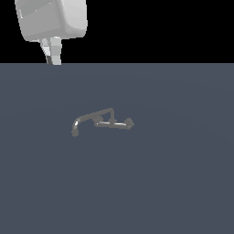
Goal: Turn on the faucet by rotating a designated handle.
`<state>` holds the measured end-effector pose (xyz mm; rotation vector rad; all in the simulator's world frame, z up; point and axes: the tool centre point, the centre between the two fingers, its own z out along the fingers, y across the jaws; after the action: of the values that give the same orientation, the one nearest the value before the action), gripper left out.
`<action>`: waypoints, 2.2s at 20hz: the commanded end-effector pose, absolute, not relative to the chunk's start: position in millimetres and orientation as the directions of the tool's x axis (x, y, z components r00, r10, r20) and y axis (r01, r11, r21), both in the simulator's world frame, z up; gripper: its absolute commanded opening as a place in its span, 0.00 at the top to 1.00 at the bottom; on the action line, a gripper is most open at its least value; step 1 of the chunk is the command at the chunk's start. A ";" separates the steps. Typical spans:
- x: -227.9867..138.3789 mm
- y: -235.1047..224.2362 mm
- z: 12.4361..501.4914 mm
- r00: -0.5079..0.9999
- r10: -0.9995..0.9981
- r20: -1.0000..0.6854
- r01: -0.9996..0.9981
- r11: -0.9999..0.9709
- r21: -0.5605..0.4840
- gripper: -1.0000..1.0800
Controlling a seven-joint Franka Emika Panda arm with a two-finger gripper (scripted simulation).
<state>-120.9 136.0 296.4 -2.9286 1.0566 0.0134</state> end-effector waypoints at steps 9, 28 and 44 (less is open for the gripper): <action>-72.0 152.0 246.4 0.636 -0.771 -0.019 -0.771 -0.636 -0.022 1.00; 29.2 150.1 146.2 0.311 -0.950 -0.007 -0.951 -0.311 -0.008 1.00; 104.9 120.1 70.9 0.022 -1.000 0.002 -1.000 -0.022 -0.001 1.00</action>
<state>100.0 122.5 75.1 -2.2664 2.1763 -0.0019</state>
